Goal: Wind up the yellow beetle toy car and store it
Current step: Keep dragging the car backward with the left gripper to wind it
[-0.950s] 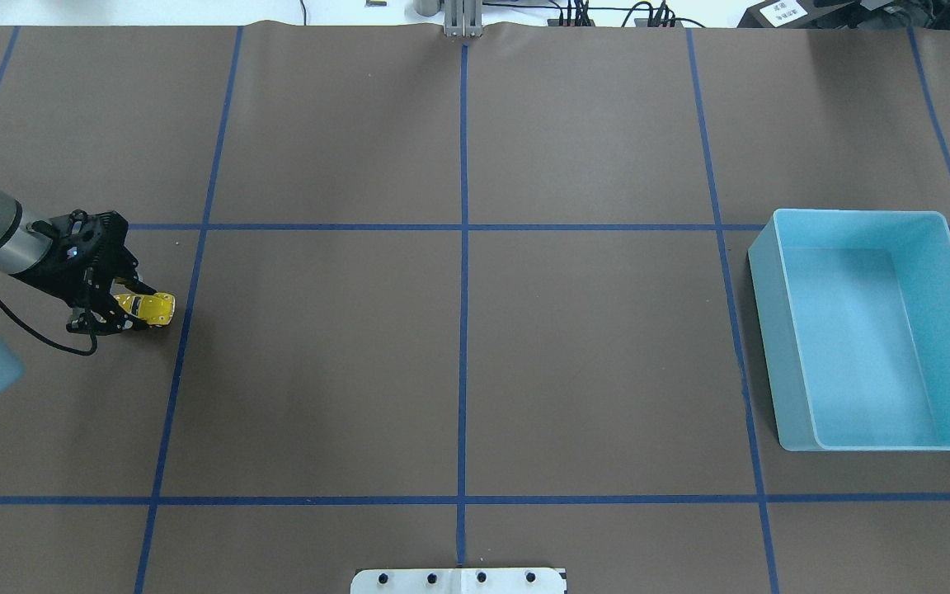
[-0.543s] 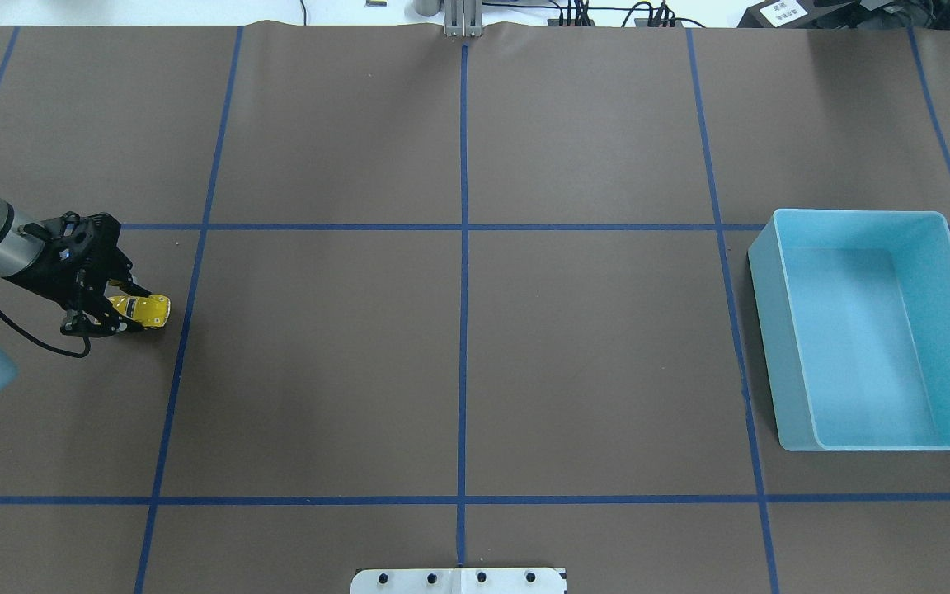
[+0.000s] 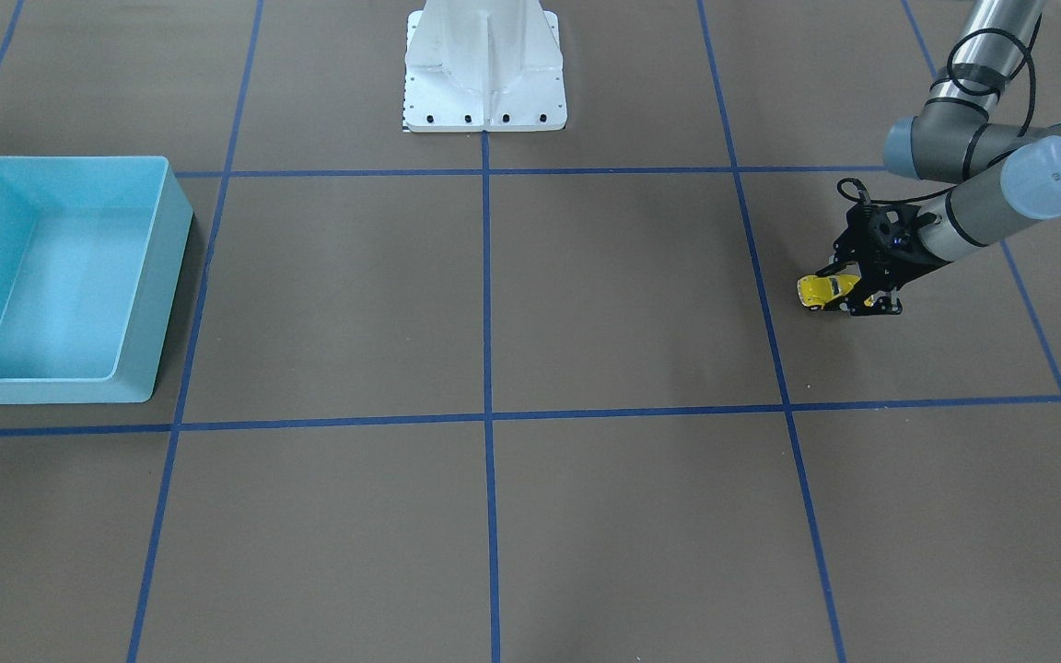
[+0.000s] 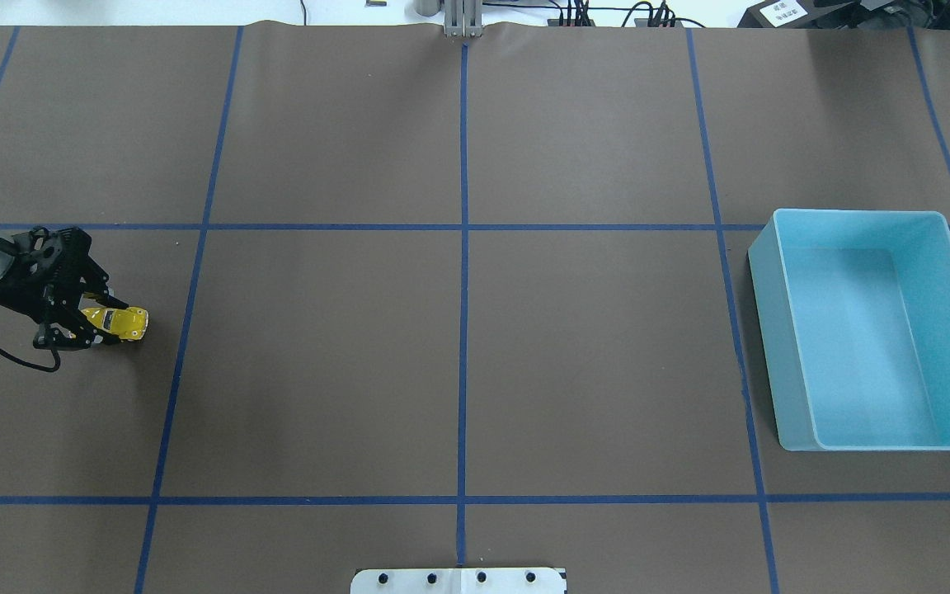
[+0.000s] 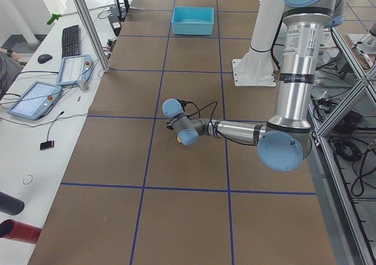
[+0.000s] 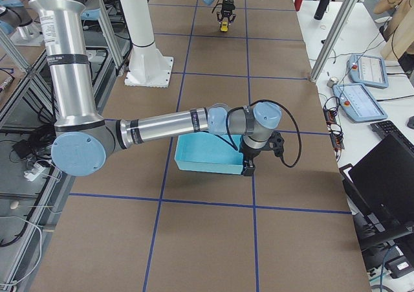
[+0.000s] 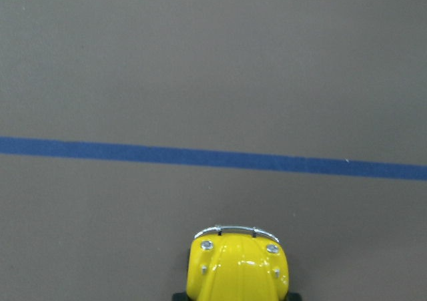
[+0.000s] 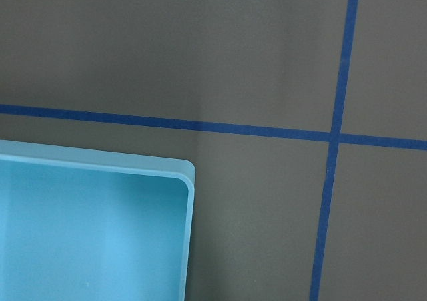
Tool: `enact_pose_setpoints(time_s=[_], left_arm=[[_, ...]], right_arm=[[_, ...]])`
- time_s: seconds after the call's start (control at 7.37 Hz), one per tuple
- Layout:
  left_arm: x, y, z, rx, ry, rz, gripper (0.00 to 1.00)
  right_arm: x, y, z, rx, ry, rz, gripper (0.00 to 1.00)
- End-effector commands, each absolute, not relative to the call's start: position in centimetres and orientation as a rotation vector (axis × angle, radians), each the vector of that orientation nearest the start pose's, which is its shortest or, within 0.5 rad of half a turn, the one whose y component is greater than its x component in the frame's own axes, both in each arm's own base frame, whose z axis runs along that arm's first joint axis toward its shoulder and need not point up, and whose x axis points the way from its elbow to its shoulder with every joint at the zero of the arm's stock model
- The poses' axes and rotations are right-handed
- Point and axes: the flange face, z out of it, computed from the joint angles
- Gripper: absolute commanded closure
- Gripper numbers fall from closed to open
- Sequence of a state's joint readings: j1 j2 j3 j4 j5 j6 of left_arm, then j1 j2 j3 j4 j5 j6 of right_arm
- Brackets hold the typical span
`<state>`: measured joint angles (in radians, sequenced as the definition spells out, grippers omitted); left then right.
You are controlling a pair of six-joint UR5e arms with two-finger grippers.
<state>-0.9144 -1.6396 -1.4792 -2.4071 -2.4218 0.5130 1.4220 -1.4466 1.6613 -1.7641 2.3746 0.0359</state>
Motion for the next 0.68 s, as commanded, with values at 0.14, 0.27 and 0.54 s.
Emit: enact_pose_setpoints(time_s=[0.14,0.27,0.54], left_arm=[[25.7,-46.0,60.7,0.786,0.959,1.365,1.00],[25.1,-45.9,62.3,0.798,0.975,1.366,1.00],[23.2,-46.2,63.2,0.807,1.001,1.344,1.00]], right_arm=[[-1.9,-54.0,56.8,-0.054,-0.803,-0.116,0.01],[-1.9,-54.0,56.8,-0.055,-0.803,-0.115,0.01],[-1.9,-54.0,56.8,-0.055,-0.803,-0.115,0.01]])
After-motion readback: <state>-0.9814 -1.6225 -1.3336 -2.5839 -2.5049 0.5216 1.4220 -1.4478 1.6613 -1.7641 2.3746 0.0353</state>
